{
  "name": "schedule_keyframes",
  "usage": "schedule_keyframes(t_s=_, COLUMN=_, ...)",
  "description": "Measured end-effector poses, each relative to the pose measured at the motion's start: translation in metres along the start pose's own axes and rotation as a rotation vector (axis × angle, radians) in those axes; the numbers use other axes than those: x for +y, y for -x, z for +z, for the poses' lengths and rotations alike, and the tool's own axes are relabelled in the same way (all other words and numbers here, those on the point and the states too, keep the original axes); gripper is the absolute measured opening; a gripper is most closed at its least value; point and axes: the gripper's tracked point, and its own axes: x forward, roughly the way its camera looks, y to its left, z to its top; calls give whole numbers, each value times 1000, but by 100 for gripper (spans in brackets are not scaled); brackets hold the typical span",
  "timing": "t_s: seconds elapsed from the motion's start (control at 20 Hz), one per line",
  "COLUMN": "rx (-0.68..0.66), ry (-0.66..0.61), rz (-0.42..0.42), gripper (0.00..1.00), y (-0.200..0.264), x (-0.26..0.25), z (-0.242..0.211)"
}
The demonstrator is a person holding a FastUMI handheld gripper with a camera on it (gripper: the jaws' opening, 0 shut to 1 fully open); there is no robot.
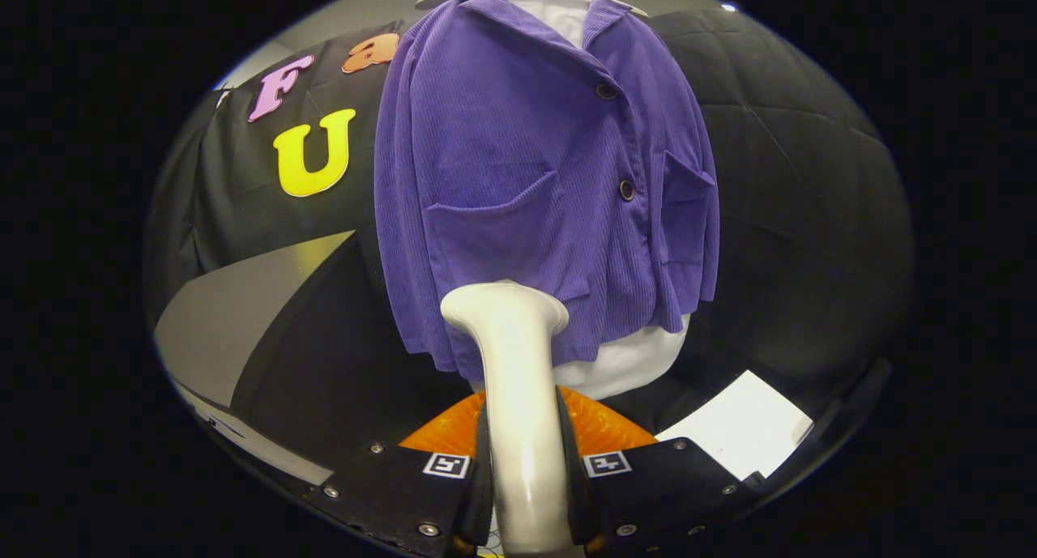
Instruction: Iron the clothes twice with a garment steamer, once on the left side and once on the right side.
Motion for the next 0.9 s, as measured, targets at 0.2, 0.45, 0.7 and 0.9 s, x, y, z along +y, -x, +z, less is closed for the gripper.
schedule_keyframes(t_s=0.2, rx=-20, ry=-24, rz=-56, gripper=36, y=11, x=-8, z=-4)
schedule_keyframes(t_s=0.45, rx=-26, ry=-69, rz=-105, gripper=36, y=28, x=-16, z=4)
schedule_keyframes(t_s=0.7, rx=-33, ry=-108, rz=-127, gripper=36, y=43, x=-38, z=24)
schedule_keyframes(t_s=0.9, rx=-104, ry=-102, rz=-69, gripper=36, y=70, x=-52, z=66)
